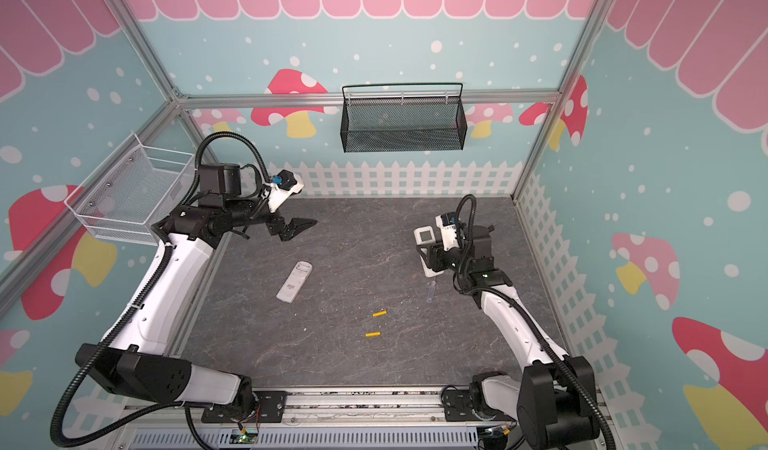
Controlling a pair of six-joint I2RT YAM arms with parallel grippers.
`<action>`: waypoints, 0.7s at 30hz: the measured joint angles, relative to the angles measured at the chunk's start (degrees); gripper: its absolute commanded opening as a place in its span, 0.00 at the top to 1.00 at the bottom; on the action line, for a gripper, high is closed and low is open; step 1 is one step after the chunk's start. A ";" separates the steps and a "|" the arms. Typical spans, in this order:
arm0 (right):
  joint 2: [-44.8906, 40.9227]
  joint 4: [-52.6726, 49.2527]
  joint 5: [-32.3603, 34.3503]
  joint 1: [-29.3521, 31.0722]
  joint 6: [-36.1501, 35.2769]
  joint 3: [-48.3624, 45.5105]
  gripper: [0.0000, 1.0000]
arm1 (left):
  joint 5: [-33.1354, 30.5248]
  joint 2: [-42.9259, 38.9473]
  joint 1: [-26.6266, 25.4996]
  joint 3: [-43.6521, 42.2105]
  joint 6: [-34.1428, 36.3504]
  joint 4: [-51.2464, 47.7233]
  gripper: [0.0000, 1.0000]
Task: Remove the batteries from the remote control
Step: 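Lift the TCL remote with the right gripper toward the rising left gripper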
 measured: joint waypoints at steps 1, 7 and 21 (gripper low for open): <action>0.42 1.14 -2.05 0.42 -0.94 0.33 0.79 | 0.48 0.00 -0.70 0.13 2.21 -0.39 0.02; 4.17 5.14 -14.58 3.06 -8.22 4.39 0.81 | 1.60 0.00 -5.25 0.22 18.47 -3.43 0.03; 16.04 -7.78 -32.74 10.73 -27.98 18.45 0.81 | 1.88 0.02 -9.73 0.79 58.71 -14.12 0.09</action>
